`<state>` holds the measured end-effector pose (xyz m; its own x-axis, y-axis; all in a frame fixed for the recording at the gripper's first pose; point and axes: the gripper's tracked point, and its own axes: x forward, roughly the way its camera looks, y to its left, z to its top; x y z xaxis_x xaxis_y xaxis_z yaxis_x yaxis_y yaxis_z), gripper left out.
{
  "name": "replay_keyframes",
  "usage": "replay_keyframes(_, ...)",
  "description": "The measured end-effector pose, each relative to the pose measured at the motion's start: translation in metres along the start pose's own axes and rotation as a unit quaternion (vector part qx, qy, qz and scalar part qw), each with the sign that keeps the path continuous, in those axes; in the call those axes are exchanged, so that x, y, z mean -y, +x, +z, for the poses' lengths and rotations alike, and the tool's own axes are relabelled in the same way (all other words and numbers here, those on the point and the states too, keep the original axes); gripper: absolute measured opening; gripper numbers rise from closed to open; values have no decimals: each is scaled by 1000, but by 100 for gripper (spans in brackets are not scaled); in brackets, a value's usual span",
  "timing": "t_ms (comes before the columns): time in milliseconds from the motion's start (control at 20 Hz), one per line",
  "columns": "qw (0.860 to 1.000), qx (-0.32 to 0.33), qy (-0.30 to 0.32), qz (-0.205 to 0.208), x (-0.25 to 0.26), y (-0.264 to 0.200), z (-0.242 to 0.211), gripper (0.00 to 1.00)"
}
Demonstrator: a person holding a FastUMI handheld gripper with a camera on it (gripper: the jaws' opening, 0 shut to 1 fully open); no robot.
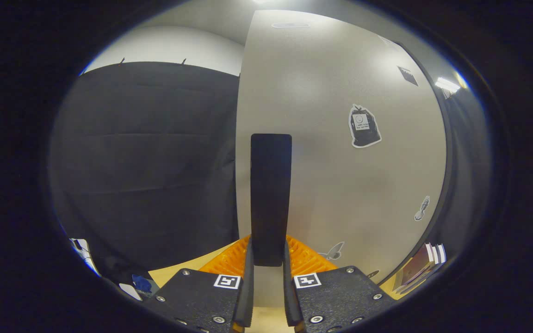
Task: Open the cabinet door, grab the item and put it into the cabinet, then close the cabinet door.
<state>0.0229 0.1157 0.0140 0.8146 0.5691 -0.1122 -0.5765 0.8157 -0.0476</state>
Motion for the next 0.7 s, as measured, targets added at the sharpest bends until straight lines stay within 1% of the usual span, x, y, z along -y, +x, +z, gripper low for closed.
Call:
replay_keyframes(250,999,-10,2,44,5,-6,-2,28)
replay_keyframes(450,997,4,7,73,10,-15,-3,28)
replay_keyframes(550,996,8,7,83,14,-20,-4,29)
replay_keyframes(700,996,12,4,89,19,-26,-6,29)
